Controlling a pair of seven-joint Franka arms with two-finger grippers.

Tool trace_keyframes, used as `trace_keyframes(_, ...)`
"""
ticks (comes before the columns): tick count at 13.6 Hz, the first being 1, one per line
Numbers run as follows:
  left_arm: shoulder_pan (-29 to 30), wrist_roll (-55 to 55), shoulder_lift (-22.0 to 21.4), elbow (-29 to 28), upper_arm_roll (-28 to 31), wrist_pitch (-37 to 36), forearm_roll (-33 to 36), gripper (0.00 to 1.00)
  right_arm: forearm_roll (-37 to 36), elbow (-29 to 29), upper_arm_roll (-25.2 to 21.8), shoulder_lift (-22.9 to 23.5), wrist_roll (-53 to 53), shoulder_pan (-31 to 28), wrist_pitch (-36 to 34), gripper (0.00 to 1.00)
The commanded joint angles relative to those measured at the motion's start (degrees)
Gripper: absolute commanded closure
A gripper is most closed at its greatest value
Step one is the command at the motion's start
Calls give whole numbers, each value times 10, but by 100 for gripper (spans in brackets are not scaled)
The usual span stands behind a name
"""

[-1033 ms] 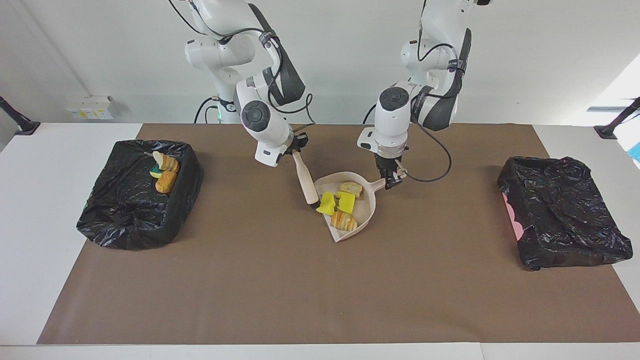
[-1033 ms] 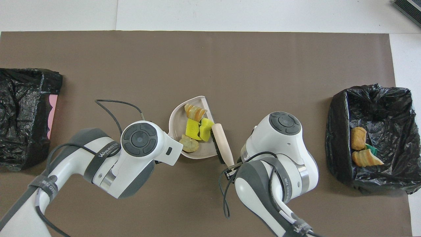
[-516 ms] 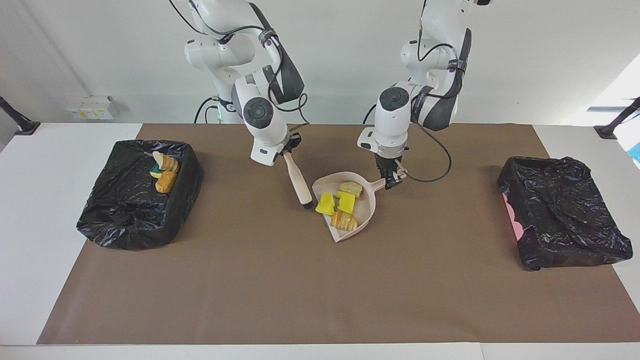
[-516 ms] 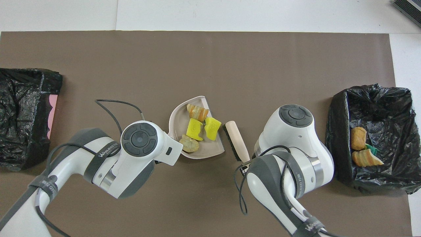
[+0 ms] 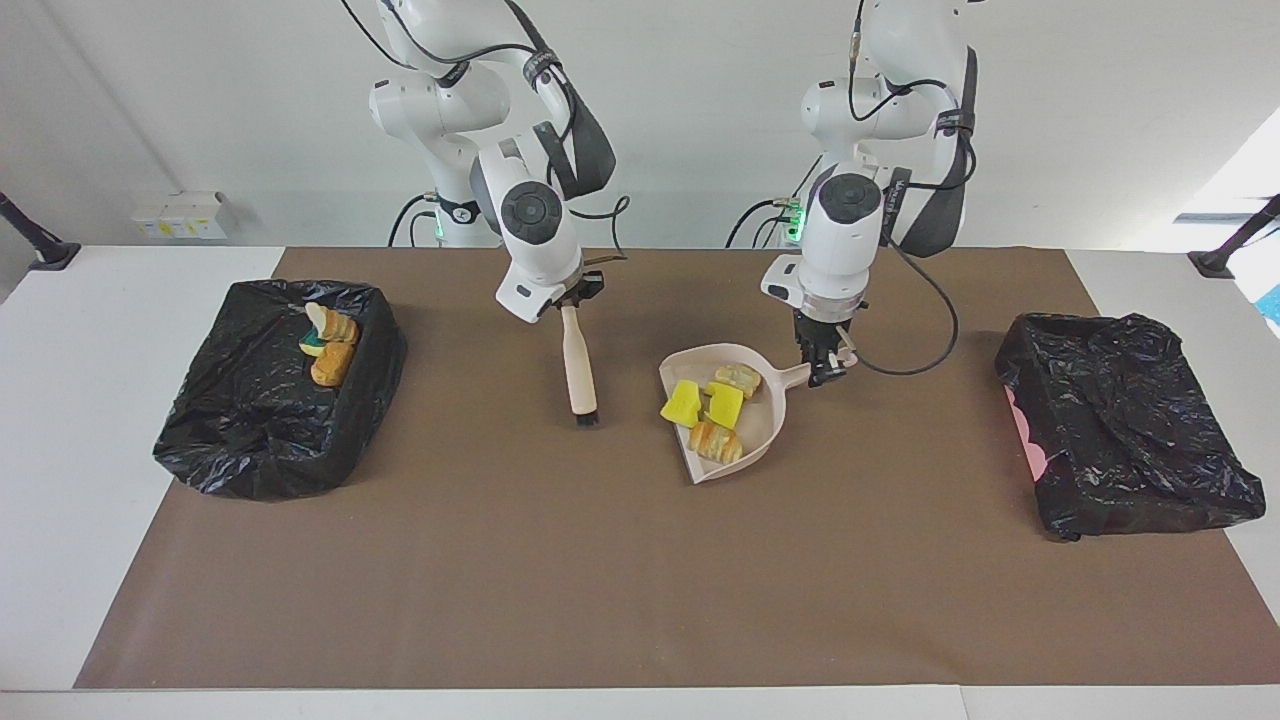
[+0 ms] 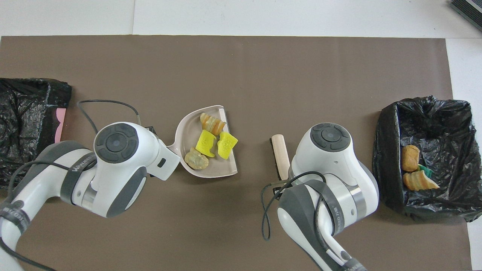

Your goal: Sweep and dump trash in bin

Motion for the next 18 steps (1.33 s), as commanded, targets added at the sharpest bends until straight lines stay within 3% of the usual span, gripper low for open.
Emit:
trace_keyframes(1,1,127,-58,-5,65,-34,-54,100,-15,-9,4,-17,74,20,22,100)
trace_keyframes(4,1,260,-74,26,148,-93,-90,100,-12,-10,6,-21,99,46,28,100)
trace_keyframes(10,3,497,-65,120,361,-190,-156,100,-7,-11,6,-13,216,181,45,100)
trace_keyframes(15,4,513,-30,183,526,-141,-145,100,-4,-11,6,29,296,249,118,100)
trace_keyframes(18,7,514,20,240,560,-105,-70,100,-3,-9,6,49,304,262,147,100)
